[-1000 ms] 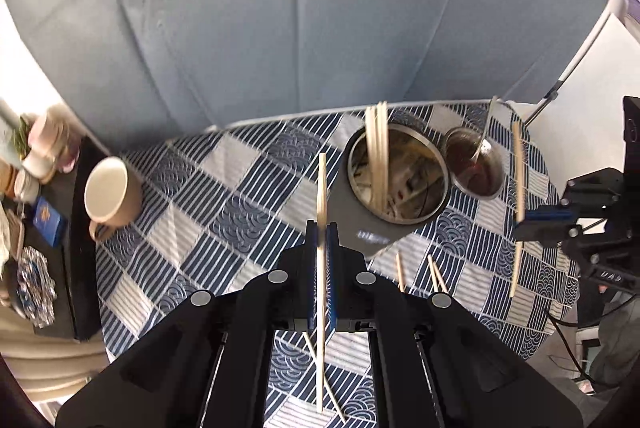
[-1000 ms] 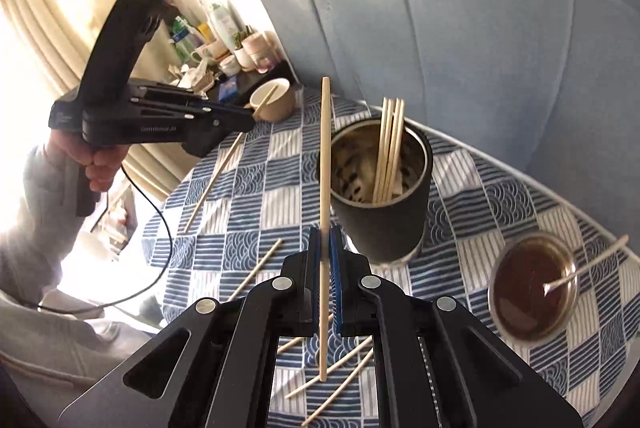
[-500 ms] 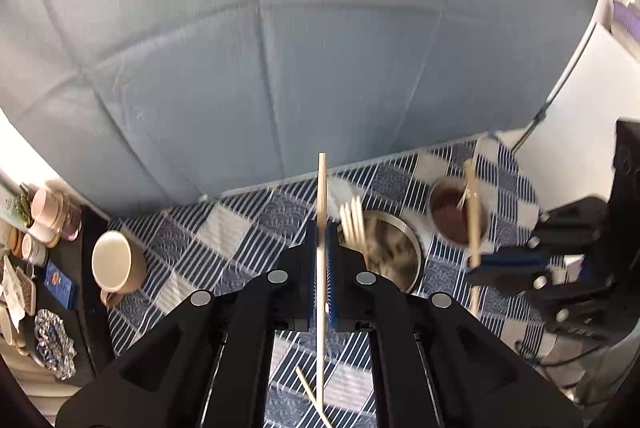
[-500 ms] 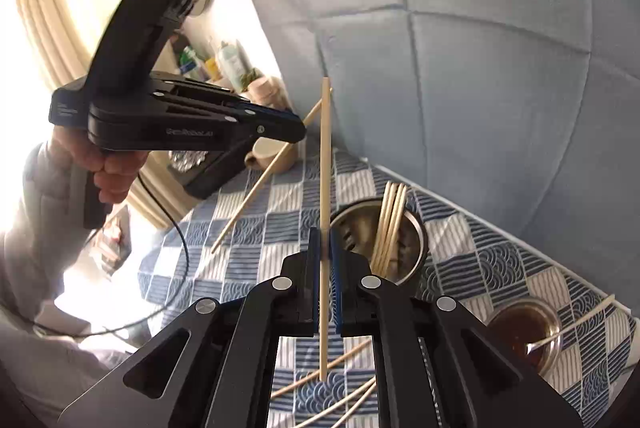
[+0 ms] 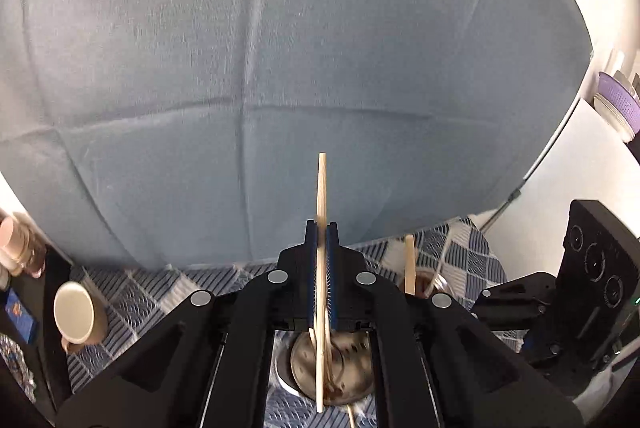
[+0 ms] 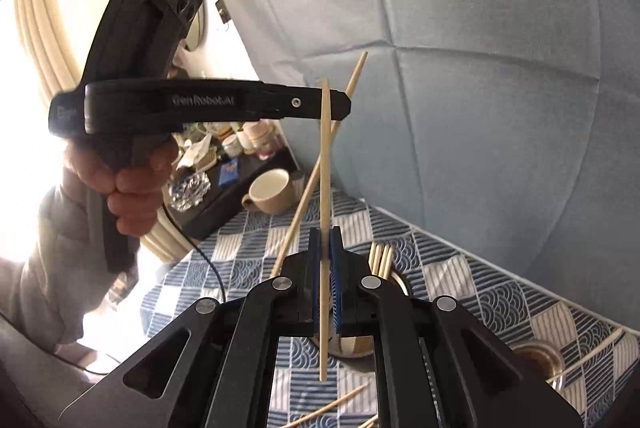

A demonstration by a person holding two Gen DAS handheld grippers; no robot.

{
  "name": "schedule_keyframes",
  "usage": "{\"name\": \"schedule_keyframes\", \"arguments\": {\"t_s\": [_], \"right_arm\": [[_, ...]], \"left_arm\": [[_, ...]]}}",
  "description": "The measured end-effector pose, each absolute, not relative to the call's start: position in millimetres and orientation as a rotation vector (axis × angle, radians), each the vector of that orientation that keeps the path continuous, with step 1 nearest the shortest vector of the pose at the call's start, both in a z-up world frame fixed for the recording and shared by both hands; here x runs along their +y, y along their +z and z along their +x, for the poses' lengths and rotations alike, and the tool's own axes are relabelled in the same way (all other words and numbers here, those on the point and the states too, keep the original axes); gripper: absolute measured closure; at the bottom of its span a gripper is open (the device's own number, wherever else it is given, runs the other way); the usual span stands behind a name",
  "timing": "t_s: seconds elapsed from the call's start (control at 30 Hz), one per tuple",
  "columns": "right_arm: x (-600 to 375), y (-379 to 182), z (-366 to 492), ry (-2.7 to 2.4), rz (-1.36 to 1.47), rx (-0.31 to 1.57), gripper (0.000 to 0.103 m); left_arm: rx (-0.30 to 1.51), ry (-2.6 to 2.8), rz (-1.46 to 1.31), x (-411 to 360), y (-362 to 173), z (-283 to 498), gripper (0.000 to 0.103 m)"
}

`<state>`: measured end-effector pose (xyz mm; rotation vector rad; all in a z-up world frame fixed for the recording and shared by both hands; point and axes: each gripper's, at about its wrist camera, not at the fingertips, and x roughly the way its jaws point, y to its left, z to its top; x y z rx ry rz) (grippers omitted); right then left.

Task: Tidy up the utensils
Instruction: 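Raise both held chopsticks upright and carry them over the black holder, then open the left tool into the holder while the right tool releases its chopstick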

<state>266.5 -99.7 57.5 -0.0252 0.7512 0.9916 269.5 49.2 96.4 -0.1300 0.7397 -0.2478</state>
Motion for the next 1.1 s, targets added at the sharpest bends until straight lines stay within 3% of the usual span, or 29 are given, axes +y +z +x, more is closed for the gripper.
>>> {"name": "schedule_keyframes", "arguments": {"t_s": [0.5,1.1], "right_arm": [[-101.3,13.2,280.9,0.953,0.033,0.685,0.098],[-112.6,-40.7,284.6,0.909,0.094,0.794,0.097]], "left_arm": [[0.544,-0.243,-0.207,47.0,31.9,245.8,0.098],[0.589,-0.241,-0.181,45.0,-25.7,218.8,0.098]]}}
